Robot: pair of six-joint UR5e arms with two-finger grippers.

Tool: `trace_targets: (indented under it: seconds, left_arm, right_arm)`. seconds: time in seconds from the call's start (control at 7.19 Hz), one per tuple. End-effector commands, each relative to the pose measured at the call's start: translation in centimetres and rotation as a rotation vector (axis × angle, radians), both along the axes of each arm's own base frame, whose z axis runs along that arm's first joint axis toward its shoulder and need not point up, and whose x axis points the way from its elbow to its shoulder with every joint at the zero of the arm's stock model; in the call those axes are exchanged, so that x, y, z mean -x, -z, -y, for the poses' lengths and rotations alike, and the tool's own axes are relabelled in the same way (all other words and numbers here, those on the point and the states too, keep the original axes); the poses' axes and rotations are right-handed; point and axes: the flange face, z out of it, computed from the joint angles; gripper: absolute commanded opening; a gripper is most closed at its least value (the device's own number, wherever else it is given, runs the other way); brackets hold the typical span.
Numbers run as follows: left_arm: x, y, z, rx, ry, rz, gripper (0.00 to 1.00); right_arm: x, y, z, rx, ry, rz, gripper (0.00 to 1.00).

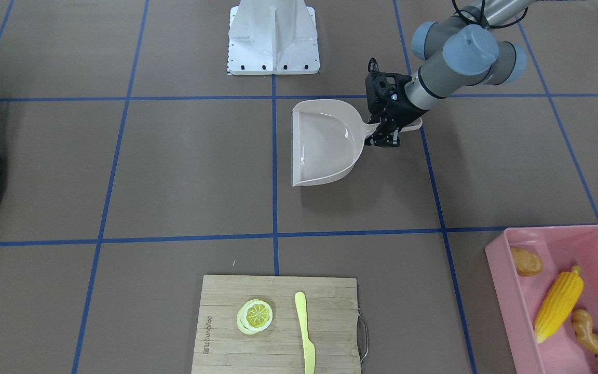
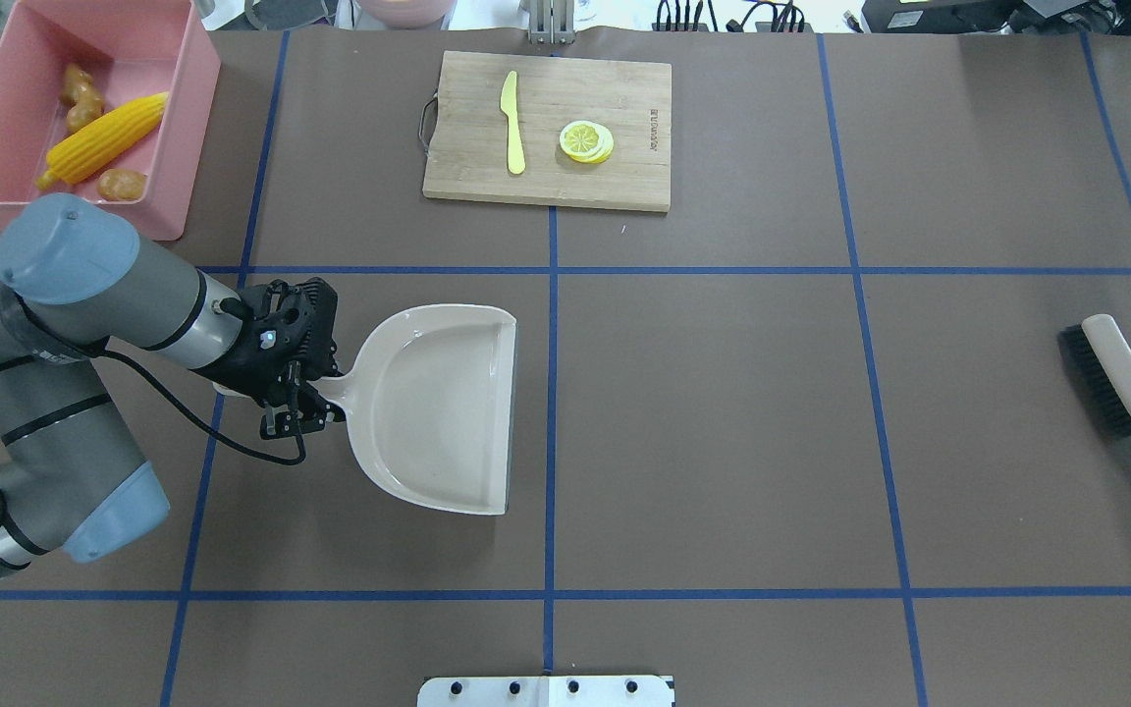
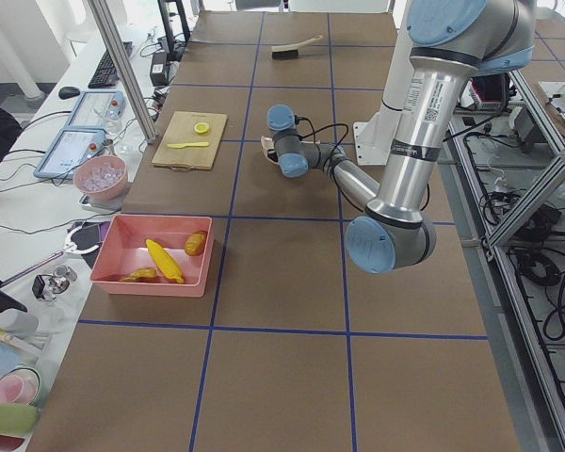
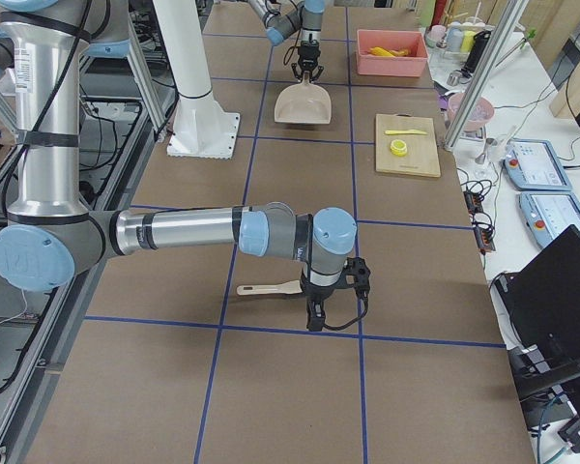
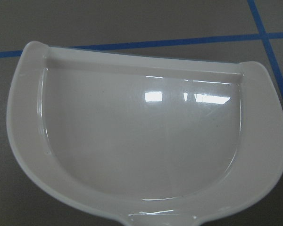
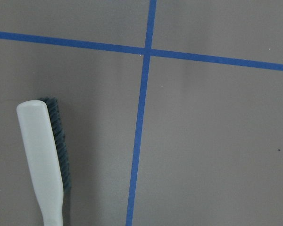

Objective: Sweep and dump trash into bin
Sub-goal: 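Lower the empty dustpan back onto the table with the left gripper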

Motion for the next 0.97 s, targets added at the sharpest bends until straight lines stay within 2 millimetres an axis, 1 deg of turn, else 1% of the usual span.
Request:
trace_targets:
  seconds: [0.0, 0.14, 0.42, 0.83]
  left_arm:
    - [-0.3, -0.5, 0.5, 0.021, 0.002, 0.013, 0.0]
    - [-0.7, -0.5, 0.8, 0.024, 0.002, 0.015, 0.0]
    - [-1.8, 0.1, 1.6, 0.056, 0.017, 0.013, 0.0]
    - [-1.8, -0.1, 1.8, 0.047, 0.016, 0.015, 0.0]
  right_arm:
    - [0.0, 0.0, 0.0, -0.001, 0.001, 0.0, 1.0]
    - [0.0, -0.1, 0.0, 0.002, 0.0, 0.0, 1.0]
    - [0.0, -0.2, -0.1, 0.005, 0.0, 0.001, 1.0]
    - [0.1, -0.4, -0.2, 0.009, 0.001, 0.001, 1.0]
